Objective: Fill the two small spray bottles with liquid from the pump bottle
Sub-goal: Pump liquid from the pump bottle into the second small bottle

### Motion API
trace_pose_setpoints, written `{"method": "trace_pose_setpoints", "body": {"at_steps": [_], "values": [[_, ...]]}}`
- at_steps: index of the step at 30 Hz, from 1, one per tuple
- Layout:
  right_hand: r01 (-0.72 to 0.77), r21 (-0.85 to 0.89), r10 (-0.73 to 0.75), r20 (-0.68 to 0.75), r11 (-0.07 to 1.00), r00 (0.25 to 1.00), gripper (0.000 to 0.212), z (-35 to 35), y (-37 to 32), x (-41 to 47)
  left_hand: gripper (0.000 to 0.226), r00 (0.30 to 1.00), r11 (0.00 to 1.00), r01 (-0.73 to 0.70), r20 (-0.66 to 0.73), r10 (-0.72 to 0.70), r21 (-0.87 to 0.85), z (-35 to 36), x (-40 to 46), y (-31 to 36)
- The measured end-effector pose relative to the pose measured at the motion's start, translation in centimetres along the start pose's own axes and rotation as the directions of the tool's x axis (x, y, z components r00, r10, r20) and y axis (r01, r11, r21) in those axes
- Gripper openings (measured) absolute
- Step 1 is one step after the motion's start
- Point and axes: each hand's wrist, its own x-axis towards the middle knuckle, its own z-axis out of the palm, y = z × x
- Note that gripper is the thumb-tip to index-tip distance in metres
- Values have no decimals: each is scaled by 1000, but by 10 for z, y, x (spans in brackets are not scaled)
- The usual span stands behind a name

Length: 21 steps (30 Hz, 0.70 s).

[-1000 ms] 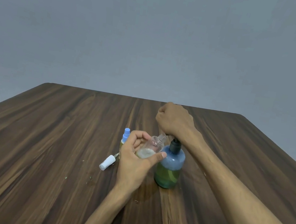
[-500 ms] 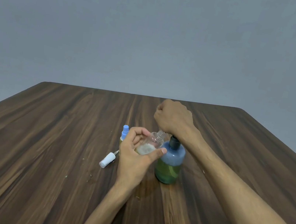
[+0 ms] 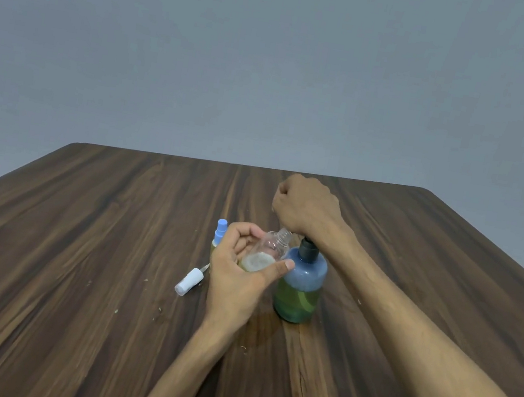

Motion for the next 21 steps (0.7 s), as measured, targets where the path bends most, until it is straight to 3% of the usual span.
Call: {"method": "trace_pose_setpoints", "body": {"at_steps": [6, 10, 14, 17, 21], "values": [[21, 62, -16, -78, 998, 997, 26, -4, 1, 6, 51, 1000, 1000, 3, -7, -3, 1, -1, -1, 0], [28, 4, -28, -36, 1000, 999, 23, 5, 1, 3, 51, 1000, 1000, 5, -6, -5, 7, -1, 0, 0], [55, 84, -44, -126, 995, 991, 22, -2, 1, 7, 52, 1000, 1000, 7, -3, -7, 0, -1, 0, 1], [41, 20, -40, -63, 999, 997, 21, 4, 3, 2, 52, 1000, 1000, 14, -2, -14, 7, 0, 0, 1], [58, 118, -47, -93, 991, 995, 22, -2, 3, 4, 51, 1000, 1000, 13, -5, -13, 5, 0, -2, 2]]}}
